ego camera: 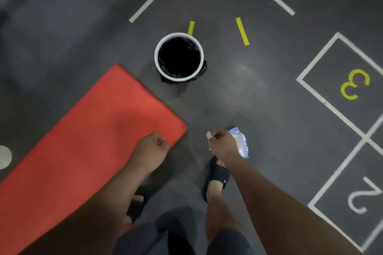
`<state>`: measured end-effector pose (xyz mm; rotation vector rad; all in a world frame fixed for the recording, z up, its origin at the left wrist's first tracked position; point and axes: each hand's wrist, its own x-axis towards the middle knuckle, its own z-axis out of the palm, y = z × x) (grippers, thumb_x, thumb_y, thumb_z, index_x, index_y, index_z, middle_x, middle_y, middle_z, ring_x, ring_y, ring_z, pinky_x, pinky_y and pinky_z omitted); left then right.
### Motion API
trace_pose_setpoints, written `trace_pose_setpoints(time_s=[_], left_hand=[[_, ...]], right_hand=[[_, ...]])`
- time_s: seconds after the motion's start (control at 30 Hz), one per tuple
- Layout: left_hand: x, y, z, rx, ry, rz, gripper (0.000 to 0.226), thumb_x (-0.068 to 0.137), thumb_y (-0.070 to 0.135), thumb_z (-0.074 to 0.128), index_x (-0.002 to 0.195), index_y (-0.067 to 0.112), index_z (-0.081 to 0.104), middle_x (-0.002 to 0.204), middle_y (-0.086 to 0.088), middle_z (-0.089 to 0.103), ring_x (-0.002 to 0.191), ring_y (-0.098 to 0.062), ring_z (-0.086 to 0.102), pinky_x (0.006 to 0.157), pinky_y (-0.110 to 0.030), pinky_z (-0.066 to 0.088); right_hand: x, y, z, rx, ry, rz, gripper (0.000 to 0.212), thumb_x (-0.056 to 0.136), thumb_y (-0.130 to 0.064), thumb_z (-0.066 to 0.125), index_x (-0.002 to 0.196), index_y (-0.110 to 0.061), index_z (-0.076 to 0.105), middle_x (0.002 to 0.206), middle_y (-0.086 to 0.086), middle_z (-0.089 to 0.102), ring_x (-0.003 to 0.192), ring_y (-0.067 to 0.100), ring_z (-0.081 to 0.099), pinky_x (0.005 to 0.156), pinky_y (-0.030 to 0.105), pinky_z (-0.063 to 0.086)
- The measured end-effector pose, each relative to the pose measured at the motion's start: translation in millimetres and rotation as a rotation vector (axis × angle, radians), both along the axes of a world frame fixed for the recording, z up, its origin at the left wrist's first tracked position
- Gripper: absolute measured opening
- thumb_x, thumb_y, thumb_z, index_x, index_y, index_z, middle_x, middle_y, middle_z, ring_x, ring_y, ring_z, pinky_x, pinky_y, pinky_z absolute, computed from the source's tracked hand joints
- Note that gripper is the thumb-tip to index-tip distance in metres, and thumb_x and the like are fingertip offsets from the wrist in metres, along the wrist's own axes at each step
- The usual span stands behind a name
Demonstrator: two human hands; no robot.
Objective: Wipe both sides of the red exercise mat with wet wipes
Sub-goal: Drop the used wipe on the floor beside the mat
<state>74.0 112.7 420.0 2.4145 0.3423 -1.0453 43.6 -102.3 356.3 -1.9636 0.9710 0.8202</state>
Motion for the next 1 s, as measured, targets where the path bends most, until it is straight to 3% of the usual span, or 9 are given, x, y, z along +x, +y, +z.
trace_pose_setpoints(time_s=[0.2, 0.27, 0.33, 0.43, 0.53, 0.67, 0.8, 0.87, 1.0], left_hand=[[-20, -11, -87, -0.018, 0.08, 0.053, 0.014, 0.095, 0.024, 0.052, 0.082, 0.022, 0.057, 0.079, 0.0, 0.064, 0.076, -0.028, 0.066, 0.064, -0.035, 0.053], [-30, -1, -111, -0.047, 0.132, 0.082, 0.011, 0.093, 0.025, 0.052, 0.085, 0.02, 0.058, 0.08, -0.002, 0.062, 0.083, -0.033, 0.066, 0.072, -0.04, 0.06], [-40, 8, -130, -0.07, 0.152, 0.124, 0.011, 0.091, 0.027, 0.052, 0.088, 0.019, 0.058, 0.081, -0.006, 0.062, 0.09, -0.037, 0.066, 0.076, -0.047, 0.061], [-57, 27, -135, 0.011, 0.152, 0.079, 0.013, 0.097, 0.021, 0.05, 0.09, 0.015, 0.058, 0.086, -0.012, 0.065, 0.092, -0.036, 0.065, 0.075, -0.035, 0.048], [-74, 50, -107, 0.06, 0.14, 0.119, 0.013, 0.097, 0.021, 0.05, 0.086, 0.018, 0.057, 0.077, -0.001, 0.061, 0.085, -0.028, 0.063, 0.069, -0.032, 0.037], [-100, 93, -59, 0.035, 0.154, 0.279, 0.018, 0.098, 0.021, 0.052, 0.081, 0.023, 0.056, 0.067, 0.01, 0.061, 0.071, -0.015, 0.059, 0.06, -0.024, 0.039], [-127, 148, -45, 0.002, 0.138, 0.446, 0.014, 0.095, 0.026, 0.054, 0.083, 0.023, 0.06, 0.074, 0.003, 0.065, 0.078, -0.025, 0.063, 0.069, -0.034, 0.05], [-143, 176, -47, 0.016, 0.163, 0.425, 0.012, 0.095, 0.027, 0.054, 0.086, 0.021, 0.061, 0.081, -0.001, 0.068, 0.082, -0.027, 0.063, 0.071, -0.033, 0.047], [-181, 242, -60, 0.016, 0.208, 0.399, 0.009, 0.095, 0.028, 0.054, 0.091, 0.021, 0.058, 0.093, -0.002, 0.07, 0.088, -0.025, 0.064, 0.071, -0.031, 0.046]], right_hand=[[42, -1, -121, 0.009, -0.011, -0.072, 0.027, 0.095, -0.035, 0.056, 0.09, -0.011, 0.067, 0.047, -0.008, 0.06, 0.048, -0.005, 0.054, 0.044, 0.011, 0.032], [55, 4, -149, -0.019, -0.063, -0.064, 0.023, 0.095, -0.03, 0.056, 0.099, -0.01, 0.067, 0.067, -0.007, 0.069, 0.072, 0.01, 0.066, 0.053, 0.018, 0.037], [60, 7, -169, -0.066, -0.095, -0.031, 0.024, 0.096, -0.023, 0.055, 0.113, -0.008, 0.064, 0.099, 0.009, 0.072, 0.097, 0.027, 0.065, 0.074, 0.026, 0.041], [47, 17, -172, -0.098, -0.017, 0.062, 0.032, 0.097, -0.017, 0.052, 0.127, -0.009, 0.059, 0.123, 0.015, 0.065, 0.117, 0.031, 0.059, 0.088, 0.027, 0.041], [14, 35, -147, -0.028, 0.096, 0.132, 0.032, 0.096, -0.016, 0.05, 0.127, -0.011, 0.059, 0.124, 0.012, 0.062, 0.116, 0.029, 0.058, 0.086, 0.026, 0.043], [-33, 71, -94, 0.008, 0.201, 0.317, 0.028, 0.097, -0.019, 0.048, 0.119, -0.009, 0.062, 0.12, 0.015, 0.064, 0.113, 0.031, 0.059, 0.091, 0.032, 0.046], [-53, 124, -65, 0.022, 0.227, 0.509, 0.025, 0.097, -0.013, 0.046, 0.107, 0.001, 0.063, 0.122, 0.025, 0.062, 0.117, 0.039, 0.057, 0.093, 0.036, 0.042], [-59, 156, -61, 0.029, 0.197, 0.563, 0.023, 0.097, -0.013, 0.045, 0.105, 0.001, 0.062, 0.121, 0.026, 0.062, 0.117, 0.039, 0.057, 0.092, 0.036, 0.042], [-69, 229, -53, 0.006, 0.169, 0.599, 0.028, 0.1, -0.018, 0.044, 0.117, -0.006, 0.062, 0.121, 0.017, 0.064, 0.116, 0.032, 0.058, 0.085, 0.031, 0.043]])
